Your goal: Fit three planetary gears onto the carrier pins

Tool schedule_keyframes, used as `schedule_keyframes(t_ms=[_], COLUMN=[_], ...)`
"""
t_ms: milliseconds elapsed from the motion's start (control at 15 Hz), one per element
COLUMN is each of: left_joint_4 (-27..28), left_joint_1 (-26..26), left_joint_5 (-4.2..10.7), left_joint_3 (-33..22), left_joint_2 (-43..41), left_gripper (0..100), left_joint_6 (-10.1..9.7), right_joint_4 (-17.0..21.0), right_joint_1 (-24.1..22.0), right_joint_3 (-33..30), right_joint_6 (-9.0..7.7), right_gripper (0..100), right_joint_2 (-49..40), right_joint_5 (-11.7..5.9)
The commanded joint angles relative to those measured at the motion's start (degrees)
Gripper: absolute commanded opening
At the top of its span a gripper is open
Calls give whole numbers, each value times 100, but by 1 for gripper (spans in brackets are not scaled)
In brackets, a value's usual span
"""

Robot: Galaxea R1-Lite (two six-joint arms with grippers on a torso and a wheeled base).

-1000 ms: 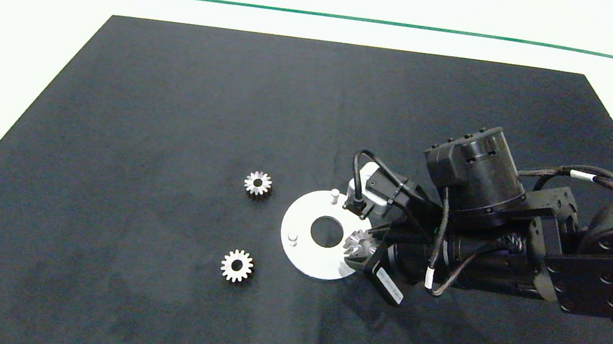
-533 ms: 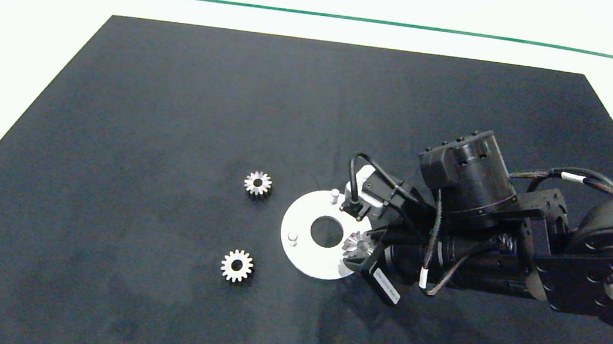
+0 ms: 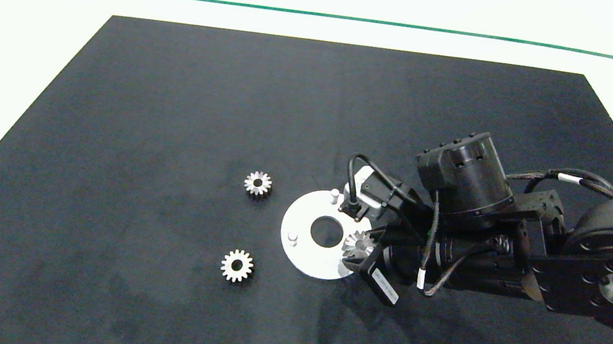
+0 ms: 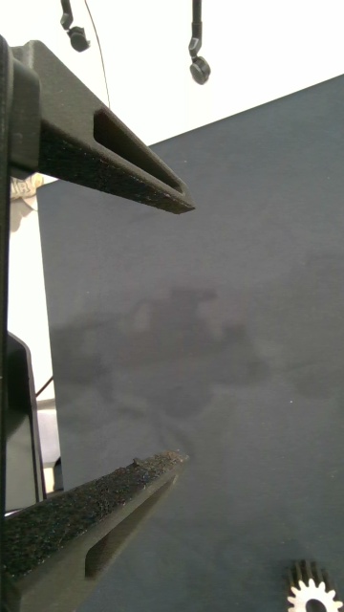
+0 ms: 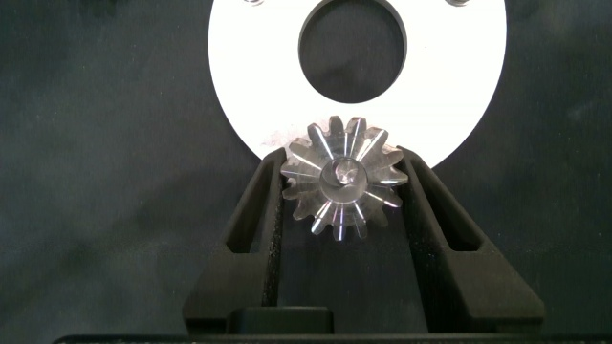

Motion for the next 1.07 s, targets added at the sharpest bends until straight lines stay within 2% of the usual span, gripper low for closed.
schedule_keyframes(t_ms=[67, 933, 1067], left_joint_4=[28, 36, 36], left_joint_1=[-9, -26, -26], left_joint_5=[9, 9, 9], left_joint_3=[10, 19, 27], left_joint_2=[8, -1, -9], left_gripper=[100, 100, 100], left_joint_6=[14, 14, 67], right_joint_4=[16, 7, -1], right_joint_1=[2, -51, -104], right_joint_3=[60, 77, 77], right_joint_6=[-16, -16, -16], right_gripper=[31, 31, 31], right_joint_2=[-30, -48, -48], right_joint_5=[-9, -44, -44])
